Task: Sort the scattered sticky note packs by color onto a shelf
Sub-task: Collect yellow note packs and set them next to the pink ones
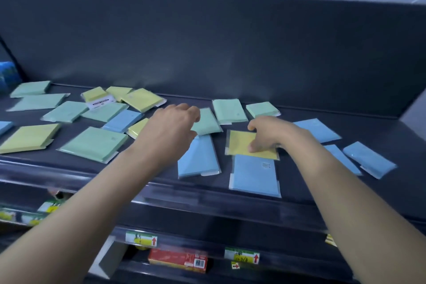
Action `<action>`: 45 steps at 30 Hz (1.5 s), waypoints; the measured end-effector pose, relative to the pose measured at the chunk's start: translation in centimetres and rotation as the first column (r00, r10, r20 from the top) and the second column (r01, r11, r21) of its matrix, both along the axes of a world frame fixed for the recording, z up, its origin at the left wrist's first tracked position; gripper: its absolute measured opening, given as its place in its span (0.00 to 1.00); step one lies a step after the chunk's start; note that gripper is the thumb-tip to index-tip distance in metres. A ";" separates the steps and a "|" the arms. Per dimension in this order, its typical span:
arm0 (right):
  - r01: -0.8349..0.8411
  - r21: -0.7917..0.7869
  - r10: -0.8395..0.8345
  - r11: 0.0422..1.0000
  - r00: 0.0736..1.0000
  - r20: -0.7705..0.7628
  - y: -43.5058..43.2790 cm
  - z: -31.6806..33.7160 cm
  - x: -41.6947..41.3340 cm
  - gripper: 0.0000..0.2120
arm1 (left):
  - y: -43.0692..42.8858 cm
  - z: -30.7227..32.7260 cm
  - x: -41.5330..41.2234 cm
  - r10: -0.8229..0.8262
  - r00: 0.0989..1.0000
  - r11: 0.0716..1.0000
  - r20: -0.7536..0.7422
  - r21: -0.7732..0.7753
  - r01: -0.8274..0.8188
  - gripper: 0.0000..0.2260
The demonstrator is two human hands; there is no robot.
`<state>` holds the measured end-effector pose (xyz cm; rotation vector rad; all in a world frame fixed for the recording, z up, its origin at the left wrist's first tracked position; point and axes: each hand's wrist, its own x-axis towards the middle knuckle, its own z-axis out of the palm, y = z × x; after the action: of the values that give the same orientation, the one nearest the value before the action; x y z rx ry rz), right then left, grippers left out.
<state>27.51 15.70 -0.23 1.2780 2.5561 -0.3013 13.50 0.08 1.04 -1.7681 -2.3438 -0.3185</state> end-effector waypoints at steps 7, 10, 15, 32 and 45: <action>-0.045 -0.048 0.049 0.998 0.994 0.097 1.2 0.1 -0.8 0.14 | 1.5 -1.2 -1.0 0.044 0.999 0.997 0.004 -0.062 -0.043 0.12; -0.032 -0.063 0.040 0.998 0.991 0.132 1.3 0.5 -1.1 0.27 | 1.8 -1.5 -1.2 0.039 0.999 0.996 0.001 -0.086 -0.039 0.12; -0.039 0.006 0.039 0.999 0.997 0.060 1.5 1.1 -1.5 0.11 | 1.9 -1.7 -2.5 0.025 0.999 0.997 0.026 -0.070 -0.023 0.11; 0.007 0.340 0.099 0.940 0.950 -0.295 -4.8 6.2 -14.1 0.03 | 3.2 -2.7 -20.7 0.236 0.959 0.971 0.158 -0.085 -0.225 0.15; 0.196 0.273 -0.104 0.942 0.942 -0.319 -6.1 5.1 -17.1 0.11 | 8.0 -2.8 -25.3 0.258 0.904 0.939 0.340 -0.310 -0.151 0.22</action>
<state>10.43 9.57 4.83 1.6602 2.8479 -0.1469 -11.79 8.10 -1.78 -1.6650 -2.9529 -0.3353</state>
